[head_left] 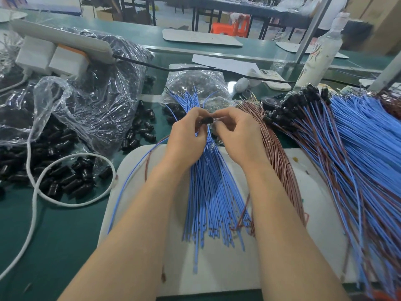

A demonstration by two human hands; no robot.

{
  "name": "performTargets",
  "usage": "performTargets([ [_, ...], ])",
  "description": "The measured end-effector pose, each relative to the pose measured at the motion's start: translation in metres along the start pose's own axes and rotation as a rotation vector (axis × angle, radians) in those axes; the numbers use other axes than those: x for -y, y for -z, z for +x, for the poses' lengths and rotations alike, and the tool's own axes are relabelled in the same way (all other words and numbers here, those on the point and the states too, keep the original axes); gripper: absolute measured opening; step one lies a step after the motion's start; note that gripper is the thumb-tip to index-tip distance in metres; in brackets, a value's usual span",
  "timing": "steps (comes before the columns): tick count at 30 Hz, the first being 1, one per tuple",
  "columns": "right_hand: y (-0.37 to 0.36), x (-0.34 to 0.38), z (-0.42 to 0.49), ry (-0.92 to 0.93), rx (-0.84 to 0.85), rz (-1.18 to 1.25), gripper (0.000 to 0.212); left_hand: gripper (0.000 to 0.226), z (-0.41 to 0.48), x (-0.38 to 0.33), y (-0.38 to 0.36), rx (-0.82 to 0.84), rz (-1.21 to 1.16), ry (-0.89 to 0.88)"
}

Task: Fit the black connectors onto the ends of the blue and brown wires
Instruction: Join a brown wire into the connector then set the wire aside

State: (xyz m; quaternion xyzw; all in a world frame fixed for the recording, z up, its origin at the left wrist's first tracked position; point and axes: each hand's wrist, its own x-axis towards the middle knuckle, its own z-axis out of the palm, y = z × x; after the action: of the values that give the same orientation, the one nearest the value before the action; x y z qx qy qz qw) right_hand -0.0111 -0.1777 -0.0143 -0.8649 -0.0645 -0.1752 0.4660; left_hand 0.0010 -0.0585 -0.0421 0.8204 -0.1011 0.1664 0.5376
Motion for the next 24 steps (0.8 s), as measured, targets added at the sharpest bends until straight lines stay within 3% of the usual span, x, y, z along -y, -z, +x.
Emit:
performTargets([
  [6, 0.027, -0.036, 0.009, -0.232, -0.283, -0.315, 0.030, 0.019, -0.001, 0.001, 0.001, -0.019, 0.024, 0.025],
  [17, 0.013, -0.047, 0.010, -0.251, -0.025, -0.535, 0.048, 0.013, -0.001, -0.002, 0.001, -0.030, -0.006, 0.058],
  [24, 0.015, -0.047, 0.010, -0.214, -0.086, -0.456, 0.041, 0.015, 0.000, -0.002, 0.001, -0.028, 0.002, 0.049],
])
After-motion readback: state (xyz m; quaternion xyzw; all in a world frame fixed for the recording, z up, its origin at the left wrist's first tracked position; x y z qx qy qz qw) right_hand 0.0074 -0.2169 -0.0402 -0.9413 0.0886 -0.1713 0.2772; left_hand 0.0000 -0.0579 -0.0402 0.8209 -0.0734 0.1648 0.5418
